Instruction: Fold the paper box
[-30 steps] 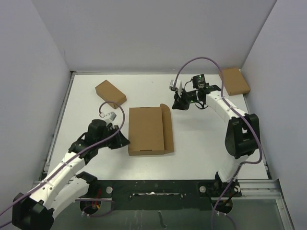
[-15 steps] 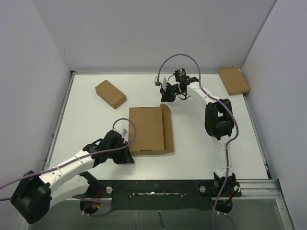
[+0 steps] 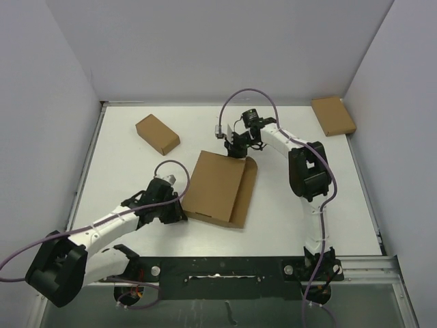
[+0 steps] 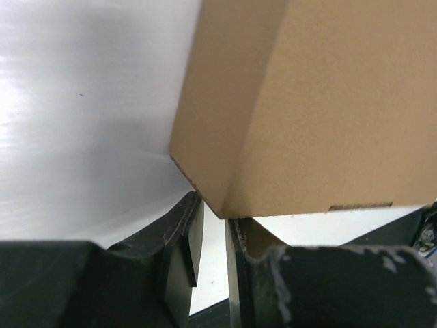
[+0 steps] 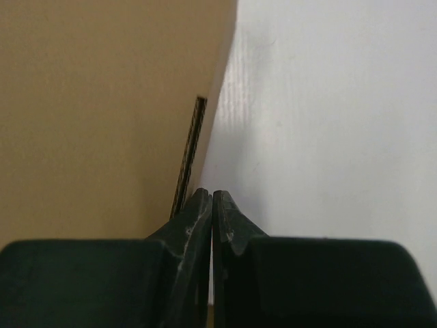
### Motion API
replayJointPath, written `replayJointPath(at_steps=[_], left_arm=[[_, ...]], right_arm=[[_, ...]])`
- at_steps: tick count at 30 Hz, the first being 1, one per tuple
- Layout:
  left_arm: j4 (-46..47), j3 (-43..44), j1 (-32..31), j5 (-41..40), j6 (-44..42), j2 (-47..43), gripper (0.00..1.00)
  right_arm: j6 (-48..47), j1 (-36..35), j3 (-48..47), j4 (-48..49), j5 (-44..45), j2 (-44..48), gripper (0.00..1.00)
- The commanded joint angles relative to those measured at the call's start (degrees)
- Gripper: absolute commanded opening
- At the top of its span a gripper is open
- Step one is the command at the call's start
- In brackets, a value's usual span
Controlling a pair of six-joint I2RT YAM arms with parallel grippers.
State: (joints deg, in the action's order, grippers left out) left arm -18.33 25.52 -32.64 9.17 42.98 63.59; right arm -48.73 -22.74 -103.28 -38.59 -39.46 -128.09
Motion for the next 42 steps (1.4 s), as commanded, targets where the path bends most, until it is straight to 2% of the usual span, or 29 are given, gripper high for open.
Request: replayJointPath(at_steps=[1,8,14,19,30,35,42], left_arm=[[4.9,4.1,3.2,-0.9,-3.4,1.5,0.19],[9.0,11.1,7.8,1.8,-6.9,9.6,0.21],[13.5,20.9,8.3,7.0,-8.3,24.2,0.22],[14.7,30.7,8.0,11.6,-9.1,35.7,0.23],[4.7,59.7,6.3,17.3,-14.8,55.6,0.26],[1.7,69.3,5.3,19.3,-16.5,62.9,0.30],[-6.5,78.6,8.2,12.2,-21.7,63.7,0.44]], right_arm=[[-2.3,1.2,5.1,-3.1,-2.3,7.4,0.00],[-3.4,2.9,18.9,-4.1,-1.2,17.3,0.00],[-5.0,3.2,30.6,-5.0,-0.7,26.2,0.00],[-4.4,3.6,36.6,-4.9,-0.7,29.9,0.00],[-2.5,4.0,41.7,-4.2,-2.9,33.6,0.01],[-3.1,4.0,42.7,-5.4,-6.5,35.5,0.06],[-6.0,7.3,44.4,-8.2,-8.7,41.0,0.16]])
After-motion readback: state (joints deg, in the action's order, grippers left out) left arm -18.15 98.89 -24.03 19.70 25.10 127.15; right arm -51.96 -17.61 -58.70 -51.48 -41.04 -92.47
